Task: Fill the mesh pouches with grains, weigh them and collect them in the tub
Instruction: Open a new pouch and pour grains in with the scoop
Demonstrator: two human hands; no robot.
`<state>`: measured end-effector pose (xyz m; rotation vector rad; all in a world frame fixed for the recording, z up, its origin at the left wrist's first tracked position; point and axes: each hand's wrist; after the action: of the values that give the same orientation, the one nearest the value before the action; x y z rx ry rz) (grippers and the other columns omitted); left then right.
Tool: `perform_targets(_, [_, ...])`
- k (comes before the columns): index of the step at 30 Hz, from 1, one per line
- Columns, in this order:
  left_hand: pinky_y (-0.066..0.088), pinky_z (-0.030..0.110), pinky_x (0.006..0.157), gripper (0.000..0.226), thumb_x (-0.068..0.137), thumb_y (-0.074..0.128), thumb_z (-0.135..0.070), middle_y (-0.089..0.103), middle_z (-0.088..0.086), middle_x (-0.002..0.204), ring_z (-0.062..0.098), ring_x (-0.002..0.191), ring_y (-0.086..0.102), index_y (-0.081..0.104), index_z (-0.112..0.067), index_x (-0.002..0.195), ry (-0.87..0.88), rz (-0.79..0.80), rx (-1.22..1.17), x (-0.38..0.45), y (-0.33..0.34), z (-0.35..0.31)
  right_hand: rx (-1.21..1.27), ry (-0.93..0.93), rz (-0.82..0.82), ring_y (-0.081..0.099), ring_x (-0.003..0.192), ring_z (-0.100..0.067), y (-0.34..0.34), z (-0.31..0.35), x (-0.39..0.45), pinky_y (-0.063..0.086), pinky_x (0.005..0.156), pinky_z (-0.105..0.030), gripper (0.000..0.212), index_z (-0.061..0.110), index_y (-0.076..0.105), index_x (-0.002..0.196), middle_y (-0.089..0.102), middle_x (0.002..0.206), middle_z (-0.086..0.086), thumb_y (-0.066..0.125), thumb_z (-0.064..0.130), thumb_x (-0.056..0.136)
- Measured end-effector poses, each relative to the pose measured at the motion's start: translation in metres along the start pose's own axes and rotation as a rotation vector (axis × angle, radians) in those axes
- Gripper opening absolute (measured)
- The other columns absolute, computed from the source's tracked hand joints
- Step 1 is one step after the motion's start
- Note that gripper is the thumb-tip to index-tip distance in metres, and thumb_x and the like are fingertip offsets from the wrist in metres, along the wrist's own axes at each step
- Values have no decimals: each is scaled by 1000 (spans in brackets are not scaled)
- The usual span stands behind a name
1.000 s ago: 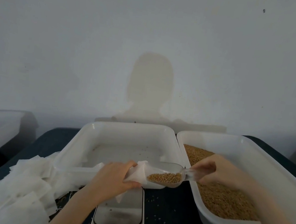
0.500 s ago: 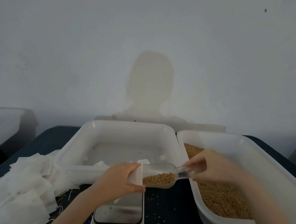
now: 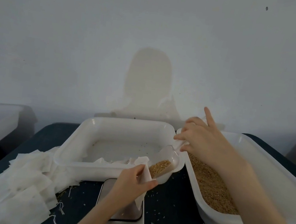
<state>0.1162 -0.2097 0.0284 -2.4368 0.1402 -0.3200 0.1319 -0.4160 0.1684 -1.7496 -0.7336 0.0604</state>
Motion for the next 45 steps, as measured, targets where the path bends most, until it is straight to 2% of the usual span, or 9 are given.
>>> perform_targets(5, [42, 5, 65, 36, 75, 67, -54, 54, -29, 91, -9, 86, 55, 50, -39, 103, -21, -20, 3, -1, 1, -2, -176, -39, -30, 33, 132, -16, -15, 14, 4, -27, 103, -54, 27, 40, 64, 115, 58, 110, 8, 62, 36, 88])
perform_targets(10, [42, 6, 65, 40, 76, 67, -53, 58, -23, 94, -6, 86, 57, 55, -32, 107, -6, -48, 13, 0, -1, -1, -230, -77, -46, 35, 129, -20, -21, 23, 10, -37, 95, -51, 26, 37, 66, 113, 57, 106, 5, 63, 26, 89])
perform_targets(18, [45, 11, 72, 40, 72, 66, -59, 59, -22, 91, -6, 86, 56, 55, -33, 101, -18, -95, 36, -2, 1, 0, -201, -51, -22, 34, 125, -20, -24, 21, 9, -28, 101, -57, 33, 38, 65, 114, 55, 103, 4, 63, 19, 88])
perform_targets(25, [53, 19, 69, 35, 66, 63, -63, 63, -17, 80, -1, 76, 60, 55, -35, 85, -37, -180, -22, 1, 14, -3, -319, -113, -85, 34, 126, -24, -35, 37, 18, -36, 93, -55, 42, 35, 67, 103, 54, 104, 3, 57, -1, 84])
perform_targets(32, [55, 28, 66, 41, 63, 61, -65, 64, -10, 72, 6, 68, 62, 56, -27, 77, -61, -224, -46, 3, 18, -5, -390, -195, -163, 34, 127, -28, -48, 59, 25, -33, 96, -53, 46, 16, 66, 100, 54, 103, -4, 36, -14, 81])
perform_targets(36, [55, 26, 67, 38, 66, 63, -62, 64, -11, 74, 4, 71, 62, 57, -28, 80, -66, -214, -33, 3, 18, -5, -374, -176, -146, 33, 127, -27, -48, 59, 27, -27, 102, -54, 45, 15, 65, 100, 53, 103, -3, 36, -13, 82])
perform_targets(38, [55, 23, 67, 35, 68, 66, -59, 65, -11, 77, 4, 72, 62, 57, -29, 82, -66, -197, -28, 3, 16, -4, -347, -149, -132, 36, 125, -25, -44, 53, 26, -28, 102, -54, 39, 21, 67, 101, 54, 103, 0, 45, -8, 86])
perform_targets(42, [47, 11, 61, 30, 73, 70, -52, 64, -13, 80, 1, 74, 61, 57, -29, 87, -54, -184, -14, 4, 4, 1, -163, -68, -91, 36, 127, -19, -27, 23, 17, -40, 93, -50, 32, 37, 64, 116, 57, 111, 7, 65, 23, 87])
perform_targets(45, [41, 7, 64, 22, 79, 71, -40, 63, -13, 80, 1, 74, 57, 56, -27, 89, -24, -195, -5, 5, -6, 4, 20, 52, -9, 38, 125, -11, -1, -2, 8, -45, 85, -46, 40, 43, 55, 127, 53, 111, 14, 62, 39, 88])
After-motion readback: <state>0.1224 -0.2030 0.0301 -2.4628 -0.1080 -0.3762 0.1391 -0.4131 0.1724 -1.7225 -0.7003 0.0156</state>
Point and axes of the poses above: each hand's wrist, its own x-axis towards the middle knuckle, its own y-axis out of the palm, z = x × y
